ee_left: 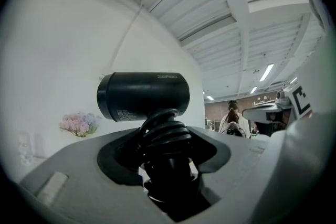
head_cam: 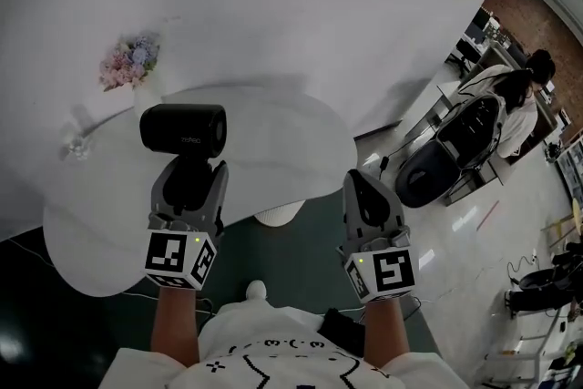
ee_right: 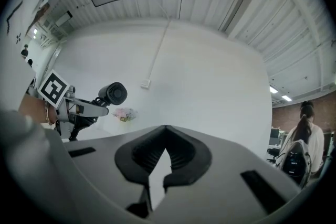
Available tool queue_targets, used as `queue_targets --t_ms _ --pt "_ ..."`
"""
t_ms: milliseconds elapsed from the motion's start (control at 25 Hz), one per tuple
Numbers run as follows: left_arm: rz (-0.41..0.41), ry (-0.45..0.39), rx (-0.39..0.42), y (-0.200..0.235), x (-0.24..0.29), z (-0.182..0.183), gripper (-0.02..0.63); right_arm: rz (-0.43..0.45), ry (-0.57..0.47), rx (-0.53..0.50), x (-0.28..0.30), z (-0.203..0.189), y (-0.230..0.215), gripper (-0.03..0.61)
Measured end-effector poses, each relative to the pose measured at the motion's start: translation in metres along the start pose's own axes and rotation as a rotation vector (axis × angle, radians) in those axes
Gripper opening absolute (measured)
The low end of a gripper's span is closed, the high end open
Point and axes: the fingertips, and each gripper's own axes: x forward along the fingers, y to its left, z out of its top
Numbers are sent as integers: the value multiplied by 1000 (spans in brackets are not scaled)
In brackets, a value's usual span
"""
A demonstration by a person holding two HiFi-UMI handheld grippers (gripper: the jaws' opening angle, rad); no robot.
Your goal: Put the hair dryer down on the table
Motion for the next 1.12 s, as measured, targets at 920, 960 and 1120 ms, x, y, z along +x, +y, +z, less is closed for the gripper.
queue_targets --t_ms 920,960,1120 --pt "220 67 4 45 37 -36 250 177 -2 52 94 -41 -21 -5" --pt "233 71 4 47 44 -37 249 189 -1 54 104 -44 -25 -4" --pt "269 79 5 42 74 -47 249 237 8 57 136 -60 -47 -5"
